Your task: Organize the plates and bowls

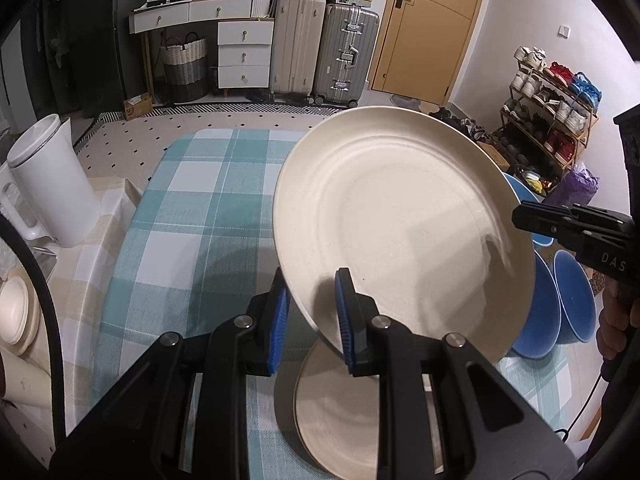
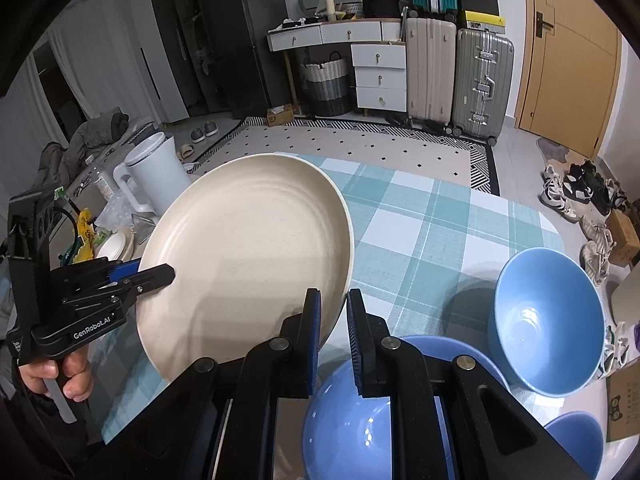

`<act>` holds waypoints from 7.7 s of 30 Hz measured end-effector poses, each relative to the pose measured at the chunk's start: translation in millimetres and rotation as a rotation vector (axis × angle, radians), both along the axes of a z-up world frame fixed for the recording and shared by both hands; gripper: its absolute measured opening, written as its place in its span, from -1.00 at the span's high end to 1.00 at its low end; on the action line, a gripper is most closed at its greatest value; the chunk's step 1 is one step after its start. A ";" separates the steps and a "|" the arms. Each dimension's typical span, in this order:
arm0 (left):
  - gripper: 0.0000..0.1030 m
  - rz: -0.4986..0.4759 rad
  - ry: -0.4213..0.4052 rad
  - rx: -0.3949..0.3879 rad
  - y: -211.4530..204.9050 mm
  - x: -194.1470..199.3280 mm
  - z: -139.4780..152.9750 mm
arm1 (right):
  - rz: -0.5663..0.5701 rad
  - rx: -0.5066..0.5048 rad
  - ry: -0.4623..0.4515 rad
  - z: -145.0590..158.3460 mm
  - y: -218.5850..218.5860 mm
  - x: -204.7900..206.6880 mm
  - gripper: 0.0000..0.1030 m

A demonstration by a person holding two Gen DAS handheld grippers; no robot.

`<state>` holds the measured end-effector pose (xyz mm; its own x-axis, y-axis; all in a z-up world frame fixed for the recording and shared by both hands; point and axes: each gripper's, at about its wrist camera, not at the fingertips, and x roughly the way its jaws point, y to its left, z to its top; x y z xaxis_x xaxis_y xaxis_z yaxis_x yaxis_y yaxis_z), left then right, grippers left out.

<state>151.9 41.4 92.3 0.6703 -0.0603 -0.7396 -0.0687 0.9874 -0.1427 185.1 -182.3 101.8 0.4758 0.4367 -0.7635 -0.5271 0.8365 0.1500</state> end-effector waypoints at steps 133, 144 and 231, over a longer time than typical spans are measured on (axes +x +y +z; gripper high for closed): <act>0.44 -0.096 0.150 0.248 -45.6 -62.0 -129.4 | -0.117 0.013 0.119 -123.2 -17.5 -122.6 0.65; -0.09 -0.072 0.134 0.111 -25.4 -69.1 -117.6 | -0.122 0.051 0.128 -114.3 -19.0 -124.4 0.08; -0.97 -0.311 -0.014 -0.002 -193.2 97.1 10.5 | -0.482 0.028 -0.099 34.8 -243.1 -53.3 -0.99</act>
